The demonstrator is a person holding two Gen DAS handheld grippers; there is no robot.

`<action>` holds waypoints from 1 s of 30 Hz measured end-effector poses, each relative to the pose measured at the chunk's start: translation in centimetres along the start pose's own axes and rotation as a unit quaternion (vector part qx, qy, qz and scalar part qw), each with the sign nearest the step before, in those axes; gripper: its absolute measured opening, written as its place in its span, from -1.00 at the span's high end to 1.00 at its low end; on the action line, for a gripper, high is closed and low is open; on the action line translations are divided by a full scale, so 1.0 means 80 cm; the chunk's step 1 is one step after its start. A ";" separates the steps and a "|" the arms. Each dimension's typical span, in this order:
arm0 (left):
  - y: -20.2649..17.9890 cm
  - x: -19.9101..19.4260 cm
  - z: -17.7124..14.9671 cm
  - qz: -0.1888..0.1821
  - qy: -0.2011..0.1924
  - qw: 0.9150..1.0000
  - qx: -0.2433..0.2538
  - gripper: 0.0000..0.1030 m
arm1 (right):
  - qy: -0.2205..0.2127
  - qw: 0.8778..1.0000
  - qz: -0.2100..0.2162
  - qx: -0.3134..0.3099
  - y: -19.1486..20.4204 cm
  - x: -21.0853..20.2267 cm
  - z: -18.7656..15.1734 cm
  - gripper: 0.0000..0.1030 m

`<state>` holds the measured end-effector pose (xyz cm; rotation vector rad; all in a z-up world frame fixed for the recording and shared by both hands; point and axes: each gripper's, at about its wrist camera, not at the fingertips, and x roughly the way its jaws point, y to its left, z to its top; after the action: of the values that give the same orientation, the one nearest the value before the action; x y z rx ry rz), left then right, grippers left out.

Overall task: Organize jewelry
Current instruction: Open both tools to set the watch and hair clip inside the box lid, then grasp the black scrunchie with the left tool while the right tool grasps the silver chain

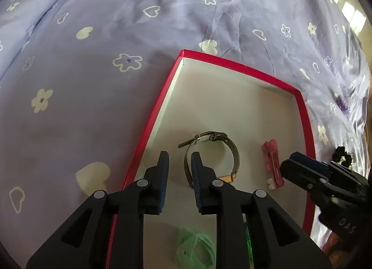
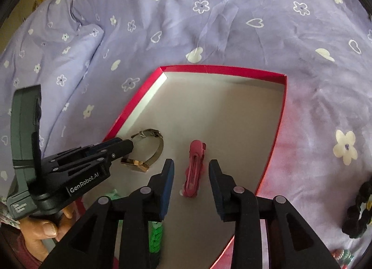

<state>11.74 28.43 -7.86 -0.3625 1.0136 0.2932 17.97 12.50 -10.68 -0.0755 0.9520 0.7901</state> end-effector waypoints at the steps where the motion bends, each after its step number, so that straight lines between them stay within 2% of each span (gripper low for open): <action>1: 0.000 -0.004 0.000 -0.002 -0.002 1.000 -0.002 0.66 | -0.005 1.000 0.002 0.001 0.000 -0.006 0.000 0.35; 4: -0.004 -0.019 -0.003 -0.009 -0.010 1.000 -0.004 0.66 | -0.021 1.000 0.011 0.006 -0.001 -0.027 -0.004 0.35; 8: -0.019 -0.041 -0.010 -0.021 -0.023 1.000 0.000 0.49 | -0.040 0.999 0.018 0.017 -0.010 -0.056 -0.014 0.34; 11: -0.032 -0.056 -0.018 -0.032 -0.031 0.999 0.005 0.48 | -0.049 0.998 0.019 0.033 -0.024 -0.077 -0.026 0.34; 17: -0.074 -0.074 -0.035 -0.061 -0.032 0.997 0.027 0.48 | -0.066 0.996 0.008 0.064 -0.060 -0.117 -0.055 0.34; 20: -0.097 -0.080 -0.041 -0.071 -0.033 0.996 0.038 0.40 | -0.075 0.994 -0.002 0.083 -0.081 -0.137 -0.070 0.34; 30: -0.179 -0.090 -0.069 -0.103 -0.024 0.991 0.082 0.40 | -0.109 0.982 -0.041 0.146 -0.162 -0.209 -0.124 0.34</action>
<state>9.67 12.64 -2.02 -0.3075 0.9374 0.0311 13.78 -10.28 -7.57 0.2225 0.8416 0.5637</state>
